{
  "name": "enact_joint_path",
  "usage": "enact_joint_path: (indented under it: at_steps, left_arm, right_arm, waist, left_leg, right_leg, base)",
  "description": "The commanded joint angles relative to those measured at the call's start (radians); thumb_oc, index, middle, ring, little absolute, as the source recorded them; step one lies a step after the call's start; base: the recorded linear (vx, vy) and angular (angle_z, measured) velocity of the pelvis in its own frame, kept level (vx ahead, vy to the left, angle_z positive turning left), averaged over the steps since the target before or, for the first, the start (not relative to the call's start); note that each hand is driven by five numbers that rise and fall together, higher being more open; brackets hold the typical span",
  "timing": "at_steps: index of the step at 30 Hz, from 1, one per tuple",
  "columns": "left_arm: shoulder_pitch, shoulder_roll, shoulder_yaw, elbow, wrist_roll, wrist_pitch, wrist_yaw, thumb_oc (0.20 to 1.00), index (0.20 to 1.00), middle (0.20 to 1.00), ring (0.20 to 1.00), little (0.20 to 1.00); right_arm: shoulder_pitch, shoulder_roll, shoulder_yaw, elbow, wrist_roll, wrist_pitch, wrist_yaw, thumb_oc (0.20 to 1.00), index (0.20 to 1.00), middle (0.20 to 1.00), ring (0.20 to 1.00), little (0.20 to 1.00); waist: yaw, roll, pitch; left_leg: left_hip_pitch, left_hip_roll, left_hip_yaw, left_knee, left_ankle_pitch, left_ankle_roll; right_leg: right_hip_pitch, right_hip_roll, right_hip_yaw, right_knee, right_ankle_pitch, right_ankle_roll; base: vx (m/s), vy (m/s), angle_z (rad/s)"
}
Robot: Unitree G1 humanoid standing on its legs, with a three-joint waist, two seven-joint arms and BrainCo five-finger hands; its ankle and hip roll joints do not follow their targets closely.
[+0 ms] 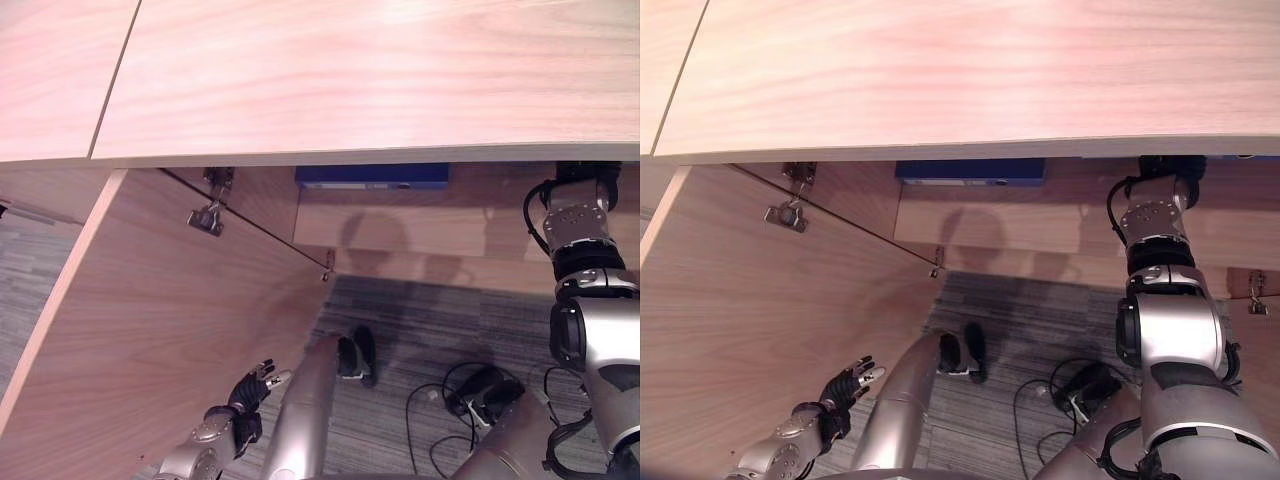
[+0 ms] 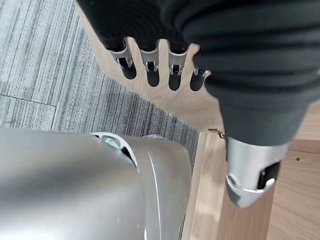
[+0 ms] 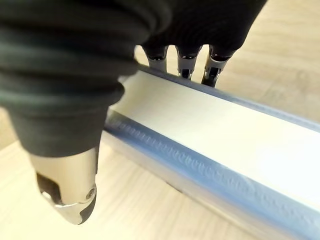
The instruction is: Put the empty folder in the office cabinet
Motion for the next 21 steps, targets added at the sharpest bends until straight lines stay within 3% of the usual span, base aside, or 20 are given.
enact_joint_path:
  at_steps: [1, 6, 9, 12, 14, 21]
  left_arm:
    - [-0.004, 0.088, 0.018, -0.038, -0.011, -0.006, -0.002, 1.0, 1.0, 1.0, 1.0, 1.0]
    - [-0.005, 0.095, 0.021, -0.03, -0.007, -0.006, -0.002, 1.0, 1.0, 1.0, 1.0, 1.0]
    - [-0.004, 0.102, 0.026, -0.035, -0.002, -0.006, -0.006, 1.0, 1.0, 1.0, 1.0, 1.0]
    - [0.016, 0.148, 0.039, -0.078, 0.013, -0.013, -0.031, 1.0, 1.0, 1.0, 1.0, 1.0]
    - [0.031, 0.173, 0.05, -0.099, 0.017, -0.006, -0.057, 1.0, 1.0, 1.0, 1.0, 1.0]
    - [0.052, 0.219, 0.058, -0.111, 0.06, 0.03, -0.146, 1.0, 1.0, 1.0, 1.0, 1.0]
  right_arm:
    - [-0.13, -0.028, 0.018, -0.023, -0.031, -0.008, 0.03, 1.0, 1.0, 1.0, 1.0, 1.0]
    - [-0.132, -0.066, 0.044, 0.028, -0.096, 0.037, 0.022, 1.0, 1.0, 1.0, 1.0, 1.0]
    - [-0.137, -0.109, 0.079, 0.089, -0.167, 0.097, 0.028, 1.0, 1.0, 1.0, 1.0, 1.0]
    - [-0.181, -0.203, 0.248, 0.235, -0.447, 0.272, 0.112, 1.0, 1.0, 1.0, 1.0, 1.0]
    - [-0.211, -0.235, 0.364, 0.309, -0.628, 0.342, 0.186, 1.0, 1.0, 1.0, 1.0, 1.0]
    - [-0.248, -0.251, 0.532, 0.371, -0.843, 0.398, 0.374, 1.0, 1.0, 1.0, 1.0, 1.0]
  waist:
    - [0.027, -0.011, 0.042]
    - [0.019, -0.014, 0.045]
    - [0.015, -0.017, 0.05]
    - [0.009, -0.031, 0.058]
    - [0.006, -0.036, 0.061]
    - [0.009, -0.048, 0.052]
  left_leg:
    - [0.017, 0.053, -0.077, 0.002, -0.087, -0.054]
    - [0.013, 0.057, -0.076, 0.004, -0.087, -0.056]
    - [0.008, 0.06, -0.073, 0.003, -0.087, -0.056]
    - [-0.006, 0.068, -0.075, 0.009, -0.085, -0.057]
    - [-0.016, 0.074, -0.073, 0.014, -0.085, -0.055]
    - [-0.027, 0.078, -0.075, 0.005, -0.078, -0.054]
  right_leg:
    - [0.036, 0.004, 0.031, -0.152, 0.063, 0.049]
    - [0.033, 0.004, 0.031, -0.154, 0.069, 0.052]
    - [0.027, 0.006, 0.031, -0.155, 0.074, 0.054]
    - [0.016, 0.013, 0.032, -0.16, 0.082, 0.051]
    - [0.002, 0.017, 0.034, -0.159, 0.086, 0.049]
    - [-0.008, 0.024, 0.025, -0.162, 0.09, 0.043]
  base:
    - [0.0, 0.0, 0.0]
    - [0.0, 0.0, 0.0]
    - [-0.02, -0.008, -0.05]
    - [-0.04, -0.021, -0.04]
    - [0.0, 0.0, 0.0]
    - [0.0, -0.012, -0.01]
